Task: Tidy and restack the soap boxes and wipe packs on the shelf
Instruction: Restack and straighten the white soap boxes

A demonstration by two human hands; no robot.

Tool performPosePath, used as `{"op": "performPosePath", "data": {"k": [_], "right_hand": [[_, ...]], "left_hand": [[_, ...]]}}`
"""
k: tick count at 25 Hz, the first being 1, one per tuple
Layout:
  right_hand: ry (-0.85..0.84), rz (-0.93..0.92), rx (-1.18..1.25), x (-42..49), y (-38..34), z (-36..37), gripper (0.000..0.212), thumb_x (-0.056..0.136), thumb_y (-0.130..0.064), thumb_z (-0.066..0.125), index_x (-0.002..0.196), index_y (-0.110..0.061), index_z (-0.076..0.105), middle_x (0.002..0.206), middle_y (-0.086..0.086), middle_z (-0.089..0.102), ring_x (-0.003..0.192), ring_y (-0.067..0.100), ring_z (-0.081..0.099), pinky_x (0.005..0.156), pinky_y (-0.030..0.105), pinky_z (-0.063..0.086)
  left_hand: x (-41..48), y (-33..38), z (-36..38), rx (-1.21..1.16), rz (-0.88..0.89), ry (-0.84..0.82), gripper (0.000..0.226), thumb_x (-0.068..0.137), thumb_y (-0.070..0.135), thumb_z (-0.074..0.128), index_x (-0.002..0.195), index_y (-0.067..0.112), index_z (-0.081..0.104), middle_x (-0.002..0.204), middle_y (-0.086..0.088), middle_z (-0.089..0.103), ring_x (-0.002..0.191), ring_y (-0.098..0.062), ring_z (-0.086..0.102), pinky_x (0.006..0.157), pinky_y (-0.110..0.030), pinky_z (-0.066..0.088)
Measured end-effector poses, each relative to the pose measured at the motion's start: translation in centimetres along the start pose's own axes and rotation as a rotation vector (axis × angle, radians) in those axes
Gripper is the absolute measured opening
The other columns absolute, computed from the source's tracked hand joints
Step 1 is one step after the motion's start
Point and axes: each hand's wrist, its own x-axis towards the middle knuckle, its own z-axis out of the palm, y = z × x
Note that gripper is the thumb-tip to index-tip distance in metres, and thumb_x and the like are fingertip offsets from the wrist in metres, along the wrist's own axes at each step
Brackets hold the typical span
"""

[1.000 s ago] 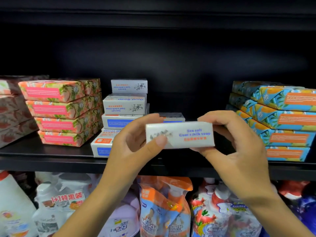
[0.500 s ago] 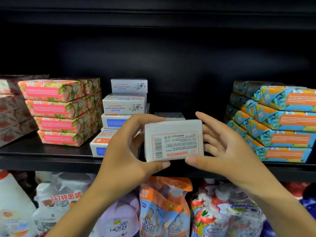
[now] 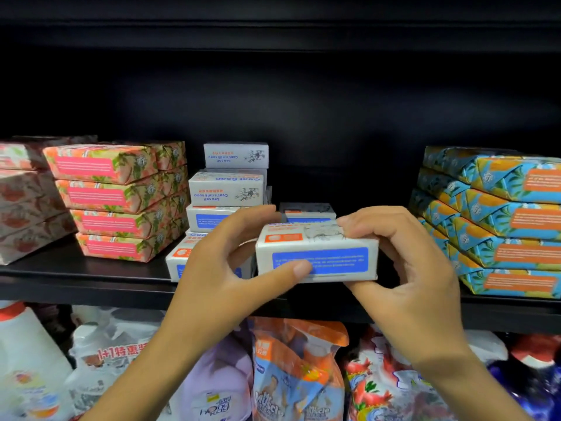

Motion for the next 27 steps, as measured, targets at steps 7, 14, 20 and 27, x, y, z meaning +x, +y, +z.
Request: {"op": "performPosePath", "data": {"k": [7, 14, 20, 27], "right_hand": [[-0.013, -0.031, -0.084, 0.1, 1.2, 1.3, 0.039, 0.068, -0.002, 0.071, 0.102, -0.013, 0.054, 0.111, -0.005, 0.054, 0.111, 0.005, 0.051, 0.089, 0.014, 0.041], [-0.518, 0.182, -0.313, -1.0, 3.2, 0.6, 0.036, 0.069, -0.057, 0.064, 0.099, -0.036, 0.060, 0.109, -0.030, 0.049, 0.109, -0.009, 0.043, 0.089, 0.013, 0.038], [-0.551, 0.172, -0.386, -1.2, 3.6, 0.7, 0.036, 0.073, -0.059, 0.057, 0.105, -0.042, 0.056, 0.105, -0.034, 0.046, 0.106, -0.012, 0.040, 0.086, 0.009, 0.038], [-0.558, 0.163, -0.422, -1.4, 3.7, 0.8, 0.037, 0.074, -0.061, 0.055, 0.107, -0.043, 0.055, 0.104, -0.035, 0.044, 0.106, -0.013, 0.038, 0.083, 0.002, 0.034]], "left_hand": [[0.2, 0.0, -0.7, -0.074, 0.045, 0.198, 0.062, 0.040, 0.027, 0.086, 0.097, 0.019, 0.064, 0.094, 0.002, 0.074, 0.089, -0.012, 0.070, 0.073, -0.020, 0.054], [4.8, 1.2, -4.3, 0.125, 0.138, 0.411, 0.058, 0.057, 0.037, 0.088, 0.104, 0.015, 0.062, 0.094, 0.001, 0.072, 0.088, -0.009, 0.070, 0.072, -0.019, 0.054], [7.6, -0.6, -5.4, 0.365, 0.082, 0.456, 0.068, 0.061, 0.046, 0.082, 0.118, 0.016, 0.058, 0.105, 0.004, 0.068, 0.094, -0.005, 0.065, 0.080, -0.017, 0.053], [7.2, -2.4, -5.3, 0.494, 0.154, 0.531, 0.056, 0.083, 0.032, 0.070, 0.131, 0.010, 0.053, 0.117, -0.009, 0.066, 0.101, -0.009, 0.063, 0.082, -0.009, 0.049]]}}
